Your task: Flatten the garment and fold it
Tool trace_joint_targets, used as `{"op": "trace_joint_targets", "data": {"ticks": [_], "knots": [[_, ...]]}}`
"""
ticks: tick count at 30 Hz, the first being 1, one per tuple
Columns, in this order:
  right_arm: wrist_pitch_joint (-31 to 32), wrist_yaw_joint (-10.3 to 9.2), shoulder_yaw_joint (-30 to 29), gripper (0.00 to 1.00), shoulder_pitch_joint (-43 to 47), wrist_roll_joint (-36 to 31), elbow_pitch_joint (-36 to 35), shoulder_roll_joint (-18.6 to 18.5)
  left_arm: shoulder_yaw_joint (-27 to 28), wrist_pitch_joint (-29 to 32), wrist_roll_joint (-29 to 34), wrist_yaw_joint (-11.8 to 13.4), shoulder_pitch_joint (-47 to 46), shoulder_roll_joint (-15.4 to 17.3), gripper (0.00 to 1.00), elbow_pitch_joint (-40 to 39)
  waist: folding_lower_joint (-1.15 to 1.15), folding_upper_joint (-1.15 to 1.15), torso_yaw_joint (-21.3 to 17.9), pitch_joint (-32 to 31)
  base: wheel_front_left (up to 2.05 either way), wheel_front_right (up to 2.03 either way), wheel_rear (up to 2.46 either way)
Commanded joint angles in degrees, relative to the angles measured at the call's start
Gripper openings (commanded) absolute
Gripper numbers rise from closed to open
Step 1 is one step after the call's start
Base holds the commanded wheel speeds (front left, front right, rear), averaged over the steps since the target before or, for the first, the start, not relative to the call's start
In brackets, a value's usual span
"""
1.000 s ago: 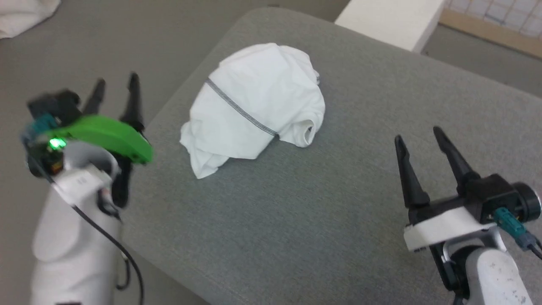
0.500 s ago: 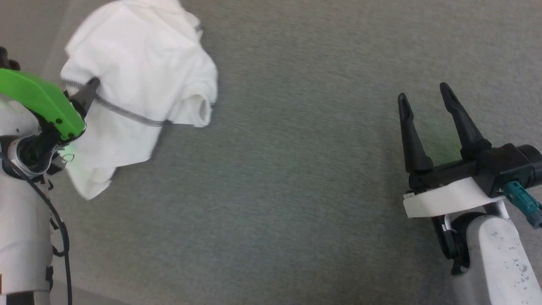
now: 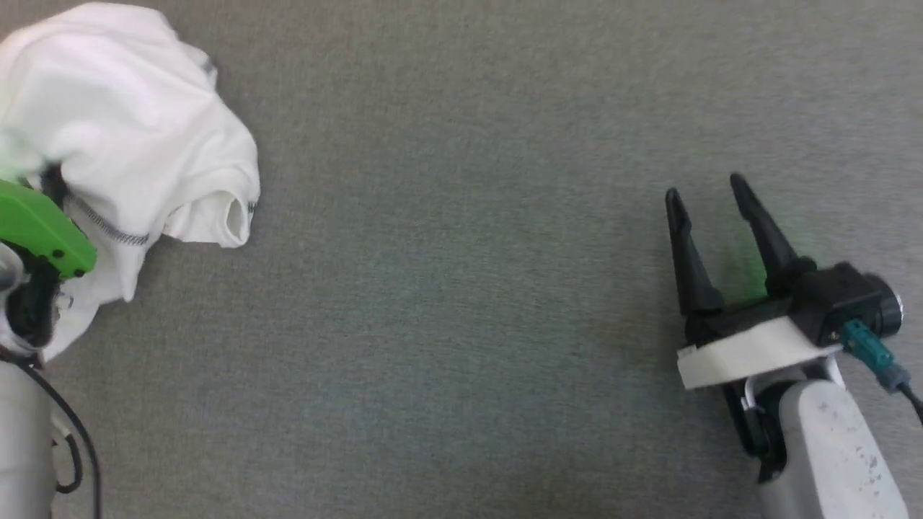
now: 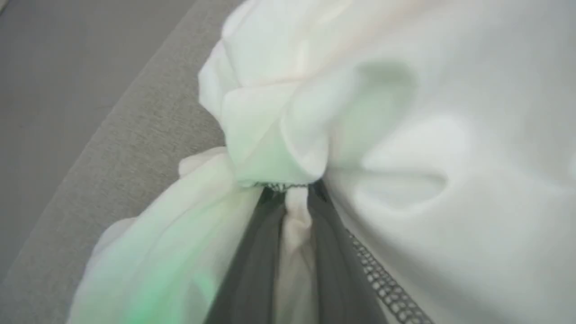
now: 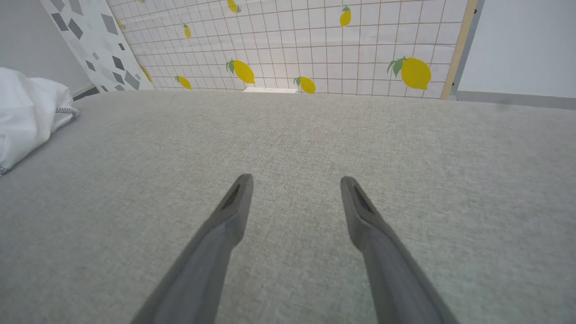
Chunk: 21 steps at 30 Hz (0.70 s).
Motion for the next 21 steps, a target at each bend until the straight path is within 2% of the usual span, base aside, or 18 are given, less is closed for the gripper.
{"op": "trace_joint_targets", "data": {"ticks": [1, 3, 5, 9, 14, 16, 21], "knots": [[-0.67, -0.09, -0.21, 1.0, 1.34, 0.5, 0.68, -0.03, -0.5, -5.04, 2.0, -0.64, -0.64, -0.54, 0.0, 0.31, 0.0, 0.0, 1.15, -8.63, 0.0, 0.0, 0.0], [-0.87, -0.09, -0.75, 1.0, 2.87, 1.01, 1.48, -0.03, -1.3, -13.41, 5.31, -1.44, -2.5, -0.1, 0.0, 0.61, 0.0, 0.0, 1.43, -12.39, 0.0, 0.0, 0.0], [-0.93, -0.09, -1.16, 1.0, 4.31, 1.34, 2.24, -0.03, -2.41, -19.2, 7.5, -1.96, -4.74, -0.43, 0.0, 0.57, 0.0, 0.0, 1.56, -15.9, 0.0, 0.0, 0.0], [-0.8, -0.09, -2.13, 1.0, 6.69, 1.97, 2.43, -0.03, -5.93, -26.1, 10.34, -3.39, -9.98, -2.48, 0.0, -0.84, 0.0, 0.0, 1.17, -21.3, 0.0, 0.0, 0.0], [-0.79, -0.09, -3.54, 1.0, 8.95, 3.26, 2.22, -0.03, -12.31, -28.65, 12.85, -5.13, -15.49, -6.87, 0.0, -4.09, 0.0, 0.0, -0.99, -25.36, 0.0, 0.0, 0.0], [-0.73, -0.09, -3.34, 1.0, 10.13, 3.96, 2.28, -0.03, -15.53, -28.69, 12.64, -6.06, -18.05, -10.12, 0.0, -5.7, 0.0, 0.0, -3.57, -27.12, 0.0, 0.0, 0.0], [-0.36, -0.09, -2.79, 1.0, 11.49, 4.41, 2.06, -0.03, -18.72, -28.05, 10.64, -6.72, -21.05, -15.36, 0.0, -6.73, 0.0, 0.0, -8.12, -28.18, 0.0, 0.0, 0.0]]}}
